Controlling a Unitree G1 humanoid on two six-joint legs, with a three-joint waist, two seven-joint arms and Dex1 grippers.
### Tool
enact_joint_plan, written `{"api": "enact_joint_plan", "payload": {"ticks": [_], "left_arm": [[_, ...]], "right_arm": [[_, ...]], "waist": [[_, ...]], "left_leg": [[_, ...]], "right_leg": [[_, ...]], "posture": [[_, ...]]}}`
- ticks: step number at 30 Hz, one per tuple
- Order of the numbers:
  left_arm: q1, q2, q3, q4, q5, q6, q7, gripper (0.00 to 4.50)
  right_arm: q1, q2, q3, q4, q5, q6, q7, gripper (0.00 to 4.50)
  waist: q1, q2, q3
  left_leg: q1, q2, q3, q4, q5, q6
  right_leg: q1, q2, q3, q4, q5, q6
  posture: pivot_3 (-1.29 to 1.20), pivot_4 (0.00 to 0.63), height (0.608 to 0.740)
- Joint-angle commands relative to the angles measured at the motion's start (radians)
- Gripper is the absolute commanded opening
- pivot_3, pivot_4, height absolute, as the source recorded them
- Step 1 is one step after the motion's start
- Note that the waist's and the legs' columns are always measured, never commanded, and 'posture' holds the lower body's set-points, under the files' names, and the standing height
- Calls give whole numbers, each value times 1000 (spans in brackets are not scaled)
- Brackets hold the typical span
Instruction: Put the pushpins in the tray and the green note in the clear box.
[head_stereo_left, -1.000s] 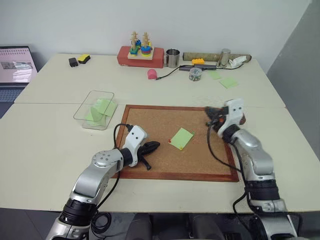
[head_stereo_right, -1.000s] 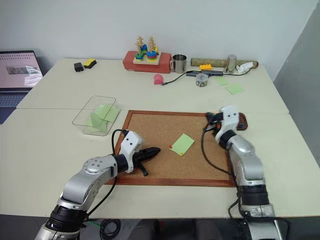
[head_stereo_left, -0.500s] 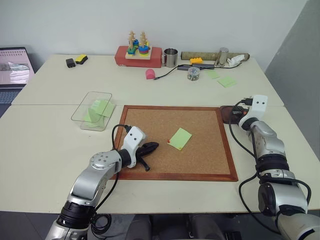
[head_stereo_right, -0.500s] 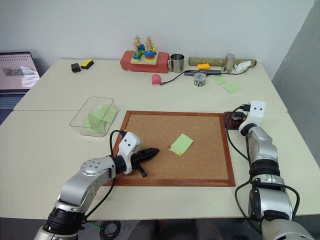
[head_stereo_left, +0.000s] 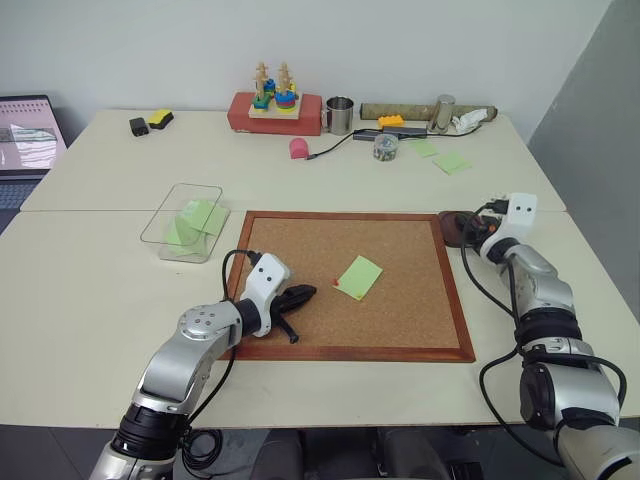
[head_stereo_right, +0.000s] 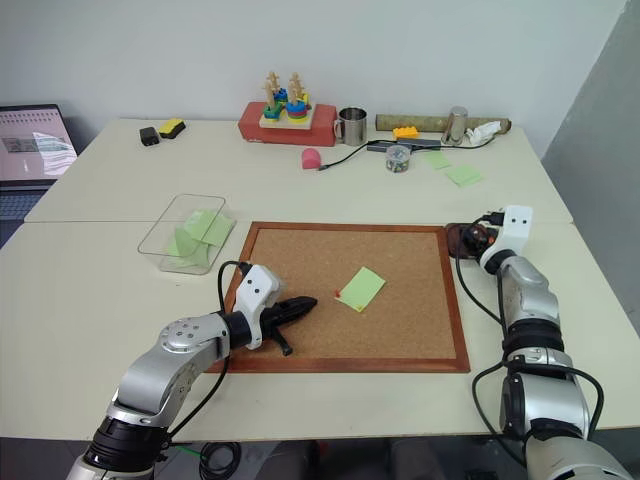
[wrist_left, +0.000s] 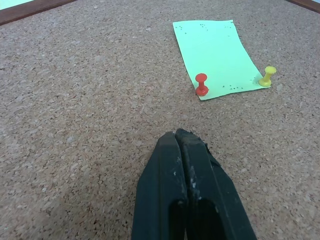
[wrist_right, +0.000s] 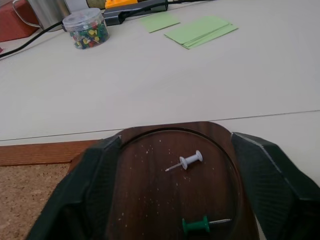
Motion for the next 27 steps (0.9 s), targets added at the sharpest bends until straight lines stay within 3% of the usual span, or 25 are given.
{"api": "enact_joint_plan", "payload": {"ticks": [1, 4, 9, 16, 24, 27], "left_arm": [[7, 6, -13, 6, 1, 16, -11, 0], [6, 8, -11, 10, 0, 17, -17, 0], [3, 9, -9, 14, 0, 18, -26, 0], [1, 11, -12, 15, -3, 23, -34, 0], [4, 14, -13, 8, -2, 30, -36, 0], [5, 15, -11, 6, -3, 34, -34, 0]], "right_arm": [[93, -30, 66, -332, 90, 67, 194, 4287], [272, -84, 204, -725, 225, 249, 386, 4287], [417, -124, 340, -935, 202, 284, 447, 4287], [440, -38, 481, -882, 90, 216, 413, 4287], [410, 46, 511, -715, 10, 120, 401, 4287], [406, 58, 502, -683, 10, 96, 413, 3844]], "waist": [[1, 0, 0], [7, 1, 0], [8, 2, -1], [8, 2, -1], [8, 2, -1], [8, 2, -1]], "left_leg": [[0, 0, 0, 0, 0, 0], [-1, 0, -3, 0, 0, 0], [-1, 0, -3, 0, 0, 0], [0, 0, -2, 1, 0, 0], [-1, 0, -2, 1, 0, 0], [0, 0, -2, 1, 0, 0]], "right_leg": [[0, 0, 0, 0, 0, 0], [0, 0, -2, -1, 0, 0], [0, 0, -3, 0, -3, 5], [1, 0, -2, 0, -2, 6], [0, 0, -2, -1, -2, 6], [0, 0, -2, -1, -2, 6]], "posture": [[0, 150, 740], [0, 150, 740], [0, 150, 740], [0, 150, 740], [0, 150, 740], [0, 150, 740]]}}
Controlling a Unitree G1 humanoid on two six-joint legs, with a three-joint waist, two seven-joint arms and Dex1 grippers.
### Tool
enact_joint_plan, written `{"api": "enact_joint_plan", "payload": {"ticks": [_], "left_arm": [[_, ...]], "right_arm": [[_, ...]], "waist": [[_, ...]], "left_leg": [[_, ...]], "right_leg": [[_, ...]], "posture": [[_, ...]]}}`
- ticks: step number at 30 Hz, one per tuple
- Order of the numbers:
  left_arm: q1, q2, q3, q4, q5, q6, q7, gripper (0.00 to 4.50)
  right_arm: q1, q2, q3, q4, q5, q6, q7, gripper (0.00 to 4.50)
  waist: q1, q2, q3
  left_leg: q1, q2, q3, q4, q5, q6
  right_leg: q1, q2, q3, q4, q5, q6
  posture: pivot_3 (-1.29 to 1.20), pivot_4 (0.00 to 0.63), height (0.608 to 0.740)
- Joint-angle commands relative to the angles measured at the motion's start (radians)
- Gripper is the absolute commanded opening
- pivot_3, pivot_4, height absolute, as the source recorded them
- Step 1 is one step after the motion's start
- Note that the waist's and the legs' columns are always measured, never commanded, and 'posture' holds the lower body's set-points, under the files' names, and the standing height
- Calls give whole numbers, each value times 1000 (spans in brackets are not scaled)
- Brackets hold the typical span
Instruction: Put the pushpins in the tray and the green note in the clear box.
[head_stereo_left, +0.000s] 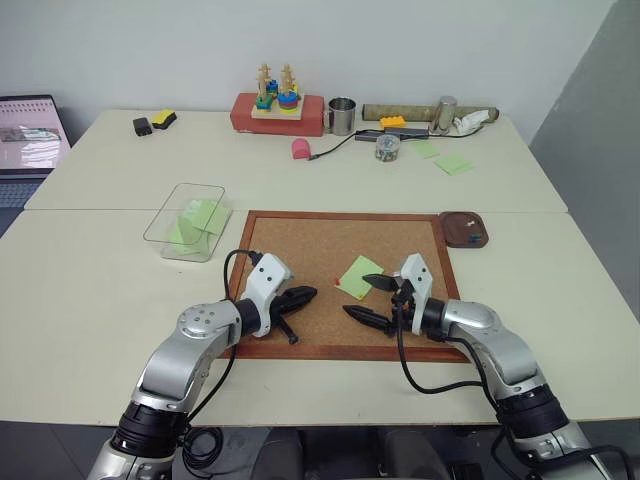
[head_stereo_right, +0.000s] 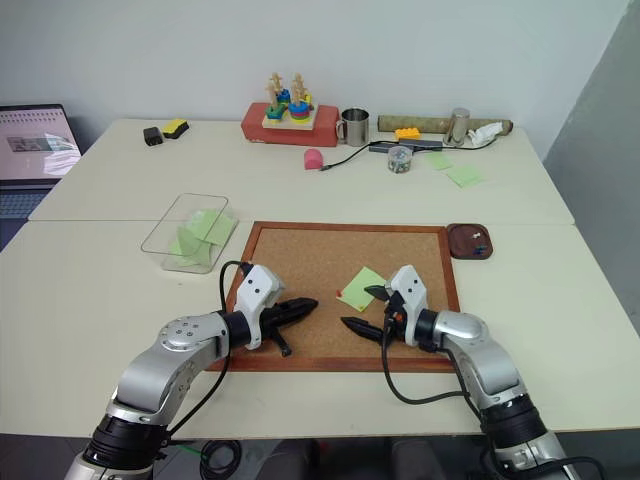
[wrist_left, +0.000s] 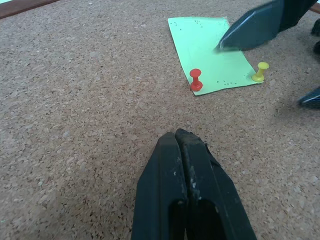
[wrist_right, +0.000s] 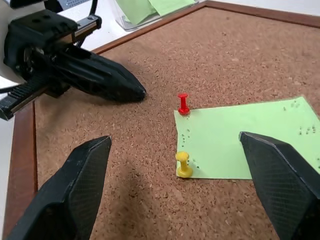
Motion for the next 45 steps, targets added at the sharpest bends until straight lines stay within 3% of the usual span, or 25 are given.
{"api": "enact_joint_plan", "payload": {"ticks": [1, 5, 19, 38, 41, 45], "left_arm": [[15, 10, -10, -3, -2, 21, -9, 0], [23, 11, -6, -11, -4, 24, -6, 0], [25, 12, -2, -16, -8, 31, -7, 0], [26, 15, -11, -14, -4, 28, -10, 0], [28, 15, -11, -14, -6, 27, -13, 0], [29, 16, -10, -15, -7, 28, -15, 0]], "right_arm": [[-10, 16, -13, 26, -1, -36, 14, 3620], [1, 21, -23, 24, 11, -37, 22, 2655], [5, 0, 20, 31, -75, -136, 51, 88], [-66, 1, -141, -186, 140, 78, 26, 17], [-99, 7, -209, -147, 153, 101, -43, 17], [-187, -19, -300, 36, 50, 17, -194, 17]], "waist": [[0, 0, 0], [0, 0, 0], [0, 0, 0], [0, 0, 0], [0, 0, 0], [0, 0, 0]], "left_leg": [[0, 0, 0, 0, 0, 0], [0, 0, 0, 0, 0, 0], [0, 0, 0, 0, 0, 0], [0, 0, 0, 0, 0, 0], [0, 0, -1, 0, 0, 0], [0, 0, 0, 0, 0, 0]], "right_leg": [[0, 0, 0, 0, 0, 0], [0, 0, 0, 0, 0, 0], [0, 0, 0, 0, 0, 0], [0, 0, 0, 0, 0, 0], [0, 0, 0, 0, 0, 0], [0, 0, 0, 0, 0, 0]], "posture": [[0, 150, 740], [0, 150, 740], [0, 150, 740], [0, 150, 740], [0, 150, 740], [0, 150, 740]]}}
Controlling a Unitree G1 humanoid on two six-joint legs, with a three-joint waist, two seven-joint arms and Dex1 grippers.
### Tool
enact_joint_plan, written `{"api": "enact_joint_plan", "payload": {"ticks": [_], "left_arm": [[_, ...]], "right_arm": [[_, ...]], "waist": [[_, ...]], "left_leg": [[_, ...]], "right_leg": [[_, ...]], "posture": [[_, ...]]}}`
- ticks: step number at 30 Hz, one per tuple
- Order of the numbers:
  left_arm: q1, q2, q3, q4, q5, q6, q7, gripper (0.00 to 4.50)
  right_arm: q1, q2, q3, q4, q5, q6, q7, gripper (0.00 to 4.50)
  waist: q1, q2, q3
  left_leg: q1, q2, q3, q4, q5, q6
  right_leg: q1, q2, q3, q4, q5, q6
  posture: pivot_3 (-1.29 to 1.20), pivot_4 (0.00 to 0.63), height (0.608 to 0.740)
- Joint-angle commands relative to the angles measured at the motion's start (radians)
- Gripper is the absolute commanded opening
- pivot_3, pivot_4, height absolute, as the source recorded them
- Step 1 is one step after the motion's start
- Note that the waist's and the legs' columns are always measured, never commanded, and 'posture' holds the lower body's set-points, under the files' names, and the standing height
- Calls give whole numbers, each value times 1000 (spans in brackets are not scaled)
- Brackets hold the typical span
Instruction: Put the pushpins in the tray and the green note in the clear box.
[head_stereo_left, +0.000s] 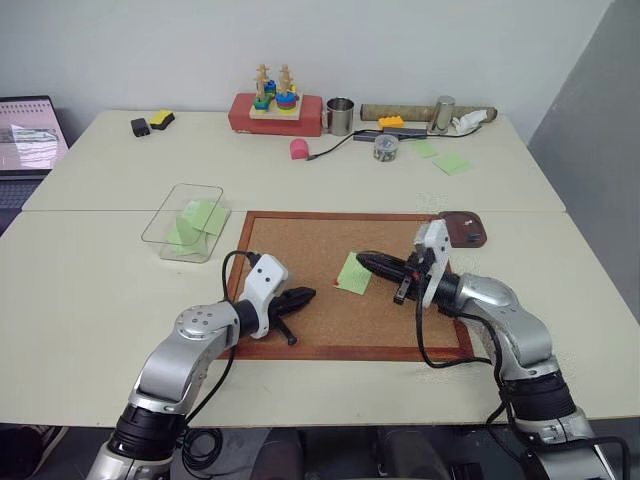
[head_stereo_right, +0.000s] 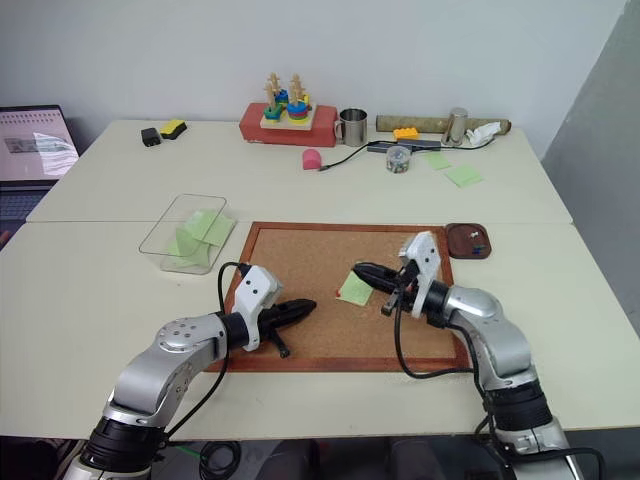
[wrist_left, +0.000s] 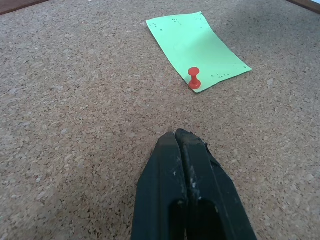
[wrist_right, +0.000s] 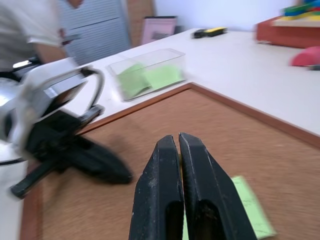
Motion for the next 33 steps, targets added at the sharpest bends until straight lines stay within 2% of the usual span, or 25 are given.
{"api": "enact_joint_plan", "payload": {"ticks": [1, 6, 13, 14, 17, 28, 30, 33], "left_arm": [[19, 12, -18, -1, 1, 12, -14, 0], [21, 12, -18, -3, 2, 11, -17, 0], [14, 17, -14, 1, 5, 9, -21, 0], [15, 18, -13, 0, 4, 9, -21, 0], [22, 21, -9, -7, 4, 10, -19, 0], [25, 23, -10, -13, 3, 13, -15, 0], [24, 23, -11, -12, 3, 12, -16, 0], [23, 23, -10, -11, 1, 14, -17, 0]], "right_arm": [[-97, -30, -115, 165, -86, -95, -151, 17], [-256, -80, -218, 493, -142, -199, -281, 17], [-359, -113, -232, 791, -161, -232, -243, 17], [-363, -114, -233, 811, -161, -232, -235, 356], [-367, -116, -233, 843, -155, -226, -211, 748], [-371, -129, -240, 873, -160, -254, -204, 2965], [-366, -130, -244, 831, -147, -262, -184, 3376], [-302, -131, -168, 633, -135, -220, -57, 4099]], "waist": [[0, 0, 0], [0, 0, 0], [-7, 0, 0], [-7, 0, 0], [-8, 0, 0], [-12, 0, 0], [-12, 0, 0], [-13, 1, 0]], "left_leg": [[0, 0, 0, 0, 0, 0], [0, 0, 1, -1, 0, 0], [0, 0, 2, -1, 0, 0], [0, 0, 2, -1, 0, 0], [0, 0, 2, -1, 0, 0], [0, 0, 2, -1, 0, 0], [0, 0, 2, -1, 0, 0], [0, 0, 2, -1, 0, 0]], "right_leg": [[0, 0, 0, 0, 0, 0], [0, 0, 1, 0, 3, -5], [0, 0, 2, 0, 3, -5], [0, 0, 2, 0, 3, -5], [0, 0, 2, 0, 3, -5], [0, 0, 2, 0, 3, -5], [0, 0, 2, 0, 3, -5], [0, 0, 2, 0, 3, -5]], "posture": [[0, 150, 740], [0, 150, 740], [0, 150, 740], [0, 150, 740], [0, 150, 740], [0, 150, 740], [0, 150, 740], [0, 150, 740]]}}
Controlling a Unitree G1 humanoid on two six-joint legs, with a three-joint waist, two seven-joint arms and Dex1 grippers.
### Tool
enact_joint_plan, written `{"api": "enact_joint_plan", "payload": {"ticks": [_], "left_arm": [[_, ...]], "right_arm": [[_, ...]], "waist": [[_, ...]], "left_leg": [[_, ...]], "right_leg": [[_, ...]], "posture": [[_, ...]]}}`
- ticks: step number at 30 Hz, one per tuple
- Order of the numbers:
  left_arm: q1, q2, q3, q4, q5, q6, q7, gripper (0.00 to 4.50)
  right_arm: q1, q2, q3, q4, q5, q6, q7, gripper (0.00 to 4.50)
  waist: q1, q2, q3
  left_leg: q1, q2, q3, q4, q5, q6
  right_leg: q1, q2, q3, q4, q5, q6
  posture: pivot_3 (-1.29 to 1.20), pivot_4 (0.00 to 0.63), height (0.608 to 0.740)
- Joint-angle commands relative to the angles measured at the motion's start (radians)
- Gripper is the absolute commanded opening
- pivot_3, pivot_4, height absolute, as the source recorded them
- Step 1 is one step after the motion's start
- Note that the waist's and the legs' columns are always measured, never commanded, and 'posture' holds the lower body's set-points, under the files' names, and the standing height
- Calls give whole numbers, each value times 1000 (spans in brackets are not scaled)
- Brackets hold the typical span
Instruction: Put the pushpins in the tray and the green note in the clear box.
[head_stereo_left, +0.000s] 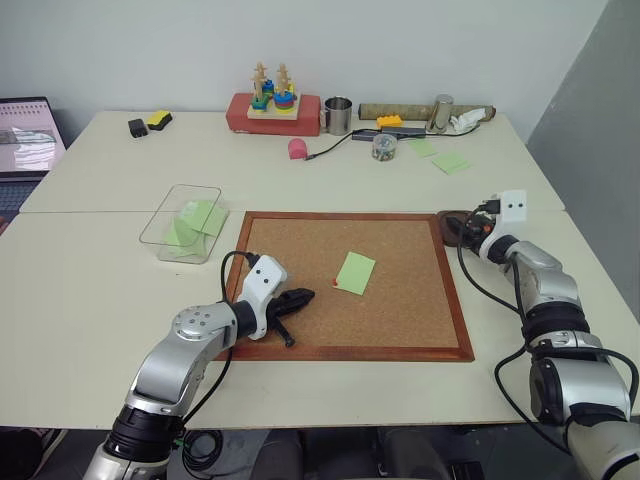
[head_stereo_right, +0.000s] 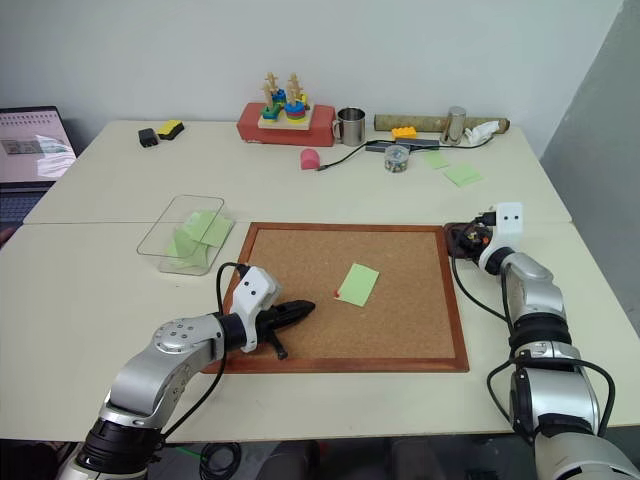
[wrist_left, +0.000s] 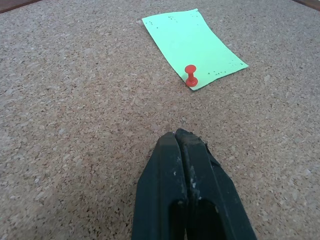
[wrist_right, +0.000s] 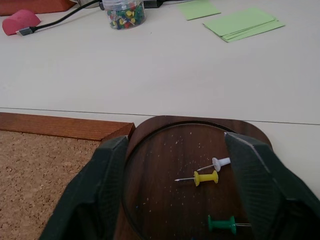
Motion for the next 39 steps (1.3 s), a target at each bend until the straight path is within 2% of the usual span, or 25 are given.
{"api": "enact_joint_plan", "payload": {"ticks": [1, 8, 11, 16, 25, 29, 39], "left_arm": [[16, 9, -13, -1, 1, 16, -5, 0], [8, 8, -14, 7, 3, 13, -6, 0], [5, 7, -14, 10, 3, 10, -7, 0], [-2, 6, -15, 14, 3, 10, -7, 0], [13, 9, -10, -6, 2, 16, 1, 0], [27, 12, -3, -16, 3, 14, 8, 0], [31, 12, -1, -18, 11, 6, 20, 0]], "right_arm": [[63, -19, 84, -292, 24, 36, 164, 4224], [231, 10, 250, -690, 84, 179, 314, 4224], [274, 57, 328, -768, 80, 215, 319, 4224], [270, 142, 407, -749, 42, 204, 289, 4224], [220, 232, 483, -554, -80, 125, 242, 4224], [213, 239, 482, -520, -96, 100, 246, 3622], [229, 217, 508, -519, -136, 52, 269, 1389]], "waist": [[0, 0, 0], [1, 0, 0], [1, 0, 0], [1, 0, 0], [1, 0, 0], [0, 0, 0], [-1, 0, 0]], "left_leg": [[0, 0, 0, 0, 0, 0], [0, 0, -2, 0, 0, 0], [0, 0, -2, 0, 0, 0], [0, 0, -2, 1, 0, 0], [0, 0, -3, 1, 0, 0], [0, 0, -3, 1, 0, 0], [0, 0, -3, 0, 0, 0]], "right_leg": [[0, 0, 0, 0, 0, 0], [0, 0, -1, 0, -1, 1], [0, 0, -2, 0, -1, 2], [0, 0, -2, 1, -3, 5], [0, 0, -2, 1, -3, 5], [0, 0, -3, 1, -3, 5], [0, 0, -2, 1, -3, 5]], "posture": [[0, 150, 740], [0, 150, 740], [0, 150, 740], [0, 150, 740], [0, 150, 740], [0, 150, 740], [0, 150, 740]]}}
